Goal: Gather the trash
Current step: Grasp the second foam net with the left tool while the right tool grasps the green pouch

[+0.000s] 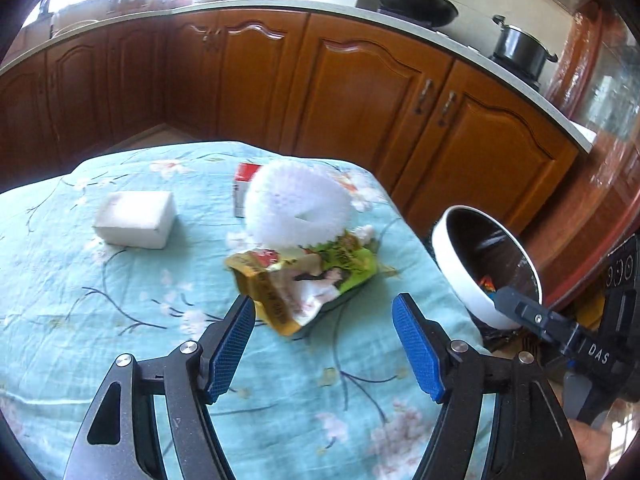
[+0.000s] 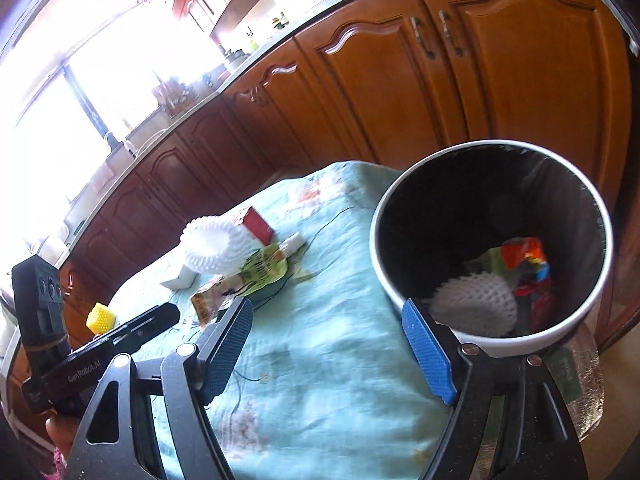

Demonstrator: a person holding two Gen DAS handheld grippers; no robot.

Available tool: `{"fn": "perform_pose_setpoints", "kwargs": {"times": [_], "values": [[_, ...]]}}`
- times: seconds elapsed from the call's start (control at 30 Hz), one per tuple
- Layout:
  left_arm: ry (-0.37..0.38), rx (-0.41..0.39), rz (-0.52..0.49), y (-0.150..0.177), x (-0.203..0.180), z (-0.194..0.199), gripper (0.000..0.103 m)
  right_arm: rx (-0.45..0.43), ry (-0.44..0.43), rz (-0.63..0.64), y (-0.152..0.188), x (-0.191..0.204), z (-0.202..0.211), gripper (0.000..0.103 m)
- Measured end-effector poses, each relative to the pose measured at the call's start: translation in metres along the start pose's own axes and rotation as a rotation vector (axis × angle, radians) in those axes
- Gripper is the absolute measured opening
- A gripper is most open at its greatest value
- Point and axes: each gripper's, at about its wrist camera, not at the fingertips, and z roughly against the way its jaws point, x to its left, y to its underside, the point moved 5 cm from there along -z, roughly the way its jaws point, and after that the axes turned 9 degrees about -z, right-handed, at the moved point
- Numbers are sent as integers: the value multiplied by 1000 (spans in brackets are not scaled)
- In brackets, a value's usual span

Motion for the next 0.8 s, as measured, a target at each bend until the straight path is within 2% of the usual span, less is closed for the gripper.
{"fn": "perform_pose_setpoints", "kwargs": {"times": [0.3,0.43,0.47,0.5,0.6,0.7,0.8], "values": [[-42,-8,36,-12,33,1,71,55,-21,21,14,27,-32,78],[-33,3,50,-21,43,-10,71,80,-44,-7,15,31,-45,77],[-27,4,54,-24,44,-15,71,83,-56,-22,15,31,-50,72],[-21,4,58,-27,46,-19,71,89,-66,-39,14,31,-54,62],[-13,16,62,-36,51,-35,69,124,-90,-97,12,31,-72,40],[-3,18,49,-46,50,-46,69,150,-123,-156,9,31,-88,33],[-21,25,22,-55,51,-61,66,176,-142,-213,9,29,-103,30]]}}
